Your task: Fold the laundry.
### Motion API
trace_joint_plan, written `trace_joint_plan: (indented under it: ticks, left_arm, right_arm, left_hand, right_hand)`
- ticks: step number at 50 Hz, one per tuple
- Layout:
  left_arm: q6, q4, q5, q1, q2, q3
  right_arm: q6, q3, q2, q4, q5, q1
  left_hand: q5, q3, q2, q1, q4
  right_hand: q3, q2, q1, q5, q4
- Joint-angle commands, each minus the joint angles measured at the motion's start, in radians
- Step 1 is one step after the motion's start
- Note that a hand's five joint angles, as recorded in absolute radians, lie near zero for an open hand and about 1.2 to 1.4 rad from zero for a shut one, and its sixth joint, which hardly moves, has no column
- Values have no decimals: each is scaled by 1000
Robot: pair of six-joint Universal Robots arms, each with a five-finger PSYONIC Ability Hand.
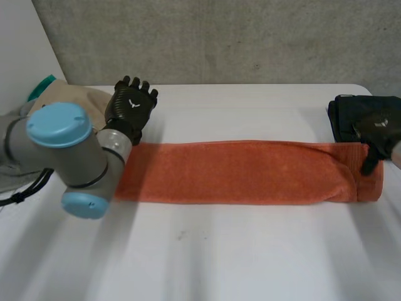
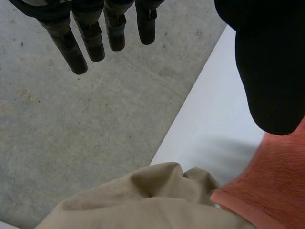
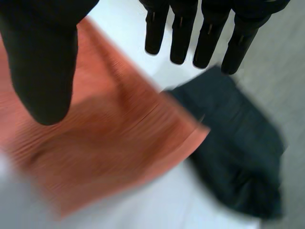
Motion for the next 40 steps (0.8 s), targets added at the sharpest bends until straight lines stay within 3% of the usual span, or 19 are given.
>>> trace_joint_plan:
  ticks: [1, 11, 13, 14, 15, 22, 26, 31, 37, 40]
  left_arm:
    - [-51, 6, 6, -6, 131, -170]
    - [-97, 12, 8, -8, 146, -227]
    - [-97, 12, 8, -9, 143, -227]
    - [-99, 12, 8, -9, 142, -228]
    - [-99, 12, 8, -9, 143, -228]
    - [-99, 10, 5, -11, 157, -245]
    - [-99, 10, 6, -8, 191, -265]
    - [-99, 12, 6, -3, 223, -299]
    - [-105, 12, 6, 4, 252, -348]
    - [-116, 12, 6, 4, 261, -362]
  right_arm:
    - [32, 126, -36, 106, -43, -85]
    - [41, 220, 28, -194, -56, -105]
    - [50, 206, 78, -228, -53, -103]
    - [49, 201, 94, -233, -48, -105]
    - [46, 191, 105, -242, -39, -108]
    - [26, 189, 73, -261, 52, -138]
    - [-63, 183, -12, -254, 44, -220]
    - [-281, 139, -33, -250, 55, -289]
    - [-294, 129, -23, -209, 44, -251]
    - [-191, 134, -23, -184, 6, -201]
  left_hand:
    - [-51, -36, -33, -11, -26]
    - [-51, -36, -33, -11, -26]
    - [-51, -36, -33, -11, -26]
    - [-51, -36, -33, -11, -26]
    - [-51, -36, -33, -11, -26]
    - [-51, -36, -33, -11, -26]
    - [-51, -36, -33, -11, -26]
    - [-51, -36, -33, -11, -26]
    - [-51, -36, -33, -11, -26]
    - [-51, -36, -33, -11, -26]
  right_hand:
    - [136, 137, 132, 130, 136]
    - [142, 143, 137, 135, 142]
    - [302, 304, 298, 296, 302]
    - [518, 520, 514, 512, 518]
    - [999, 1001, 995, 993, 999]
    - [1004, 1005, 1000, 998, 1004]
    - [1004, 1005, 1000, 998, 1004]
    - [1004, 1005, 1000, 998, 1004]
    - [1004, 1005, 1000, 998, 1004]
    - [434, 436, 430, 428, 434]
